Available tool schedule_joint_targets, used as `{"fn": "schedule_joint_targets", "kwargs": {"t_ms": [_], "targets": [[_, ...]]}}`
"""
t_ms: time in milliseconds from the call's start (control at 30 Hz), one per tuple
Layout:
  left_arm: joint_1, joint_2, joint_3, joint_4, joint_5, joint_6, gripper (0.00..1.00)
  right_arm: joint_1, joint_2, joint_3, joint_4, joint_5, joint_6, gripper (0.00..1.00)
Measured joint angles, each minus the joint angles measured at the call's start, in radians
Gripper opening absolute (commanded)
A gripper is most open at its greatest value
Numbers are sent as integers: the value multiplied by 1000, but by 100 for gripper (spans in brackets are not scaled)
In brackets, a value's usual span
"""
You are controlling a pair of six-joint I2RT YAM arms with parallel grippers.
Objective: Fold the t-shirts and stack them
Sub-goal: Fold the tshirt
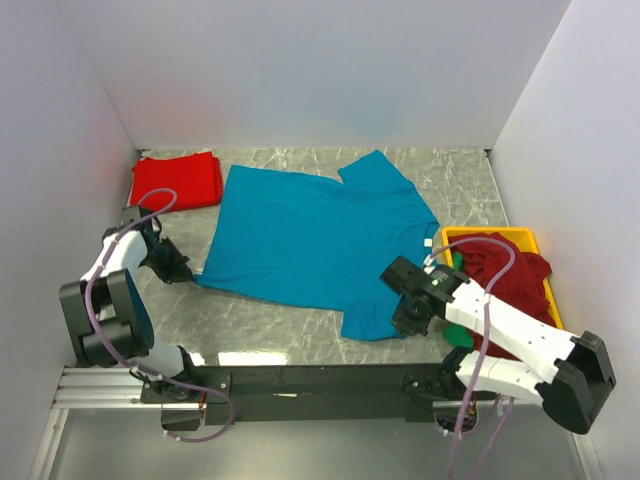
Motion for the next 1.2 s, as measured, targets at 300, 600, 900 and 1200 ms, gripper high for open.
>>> {"fn": "schedule_joint_targets", "kwargs": {"t_ms": [300,600,900,1200], "targets": [[0,117,132,26,50,7,1,-191,137,143,66,37,-200,0],[-7,204,236,28,115,9,1,-304,319,338,108,61,-342,0],[-36,308,355,19,144,8,1,-401,463,532,120,89,-455,0],[-39,417,480,15,172,9,1,-460,581,675,120,109,-534,0]]}}
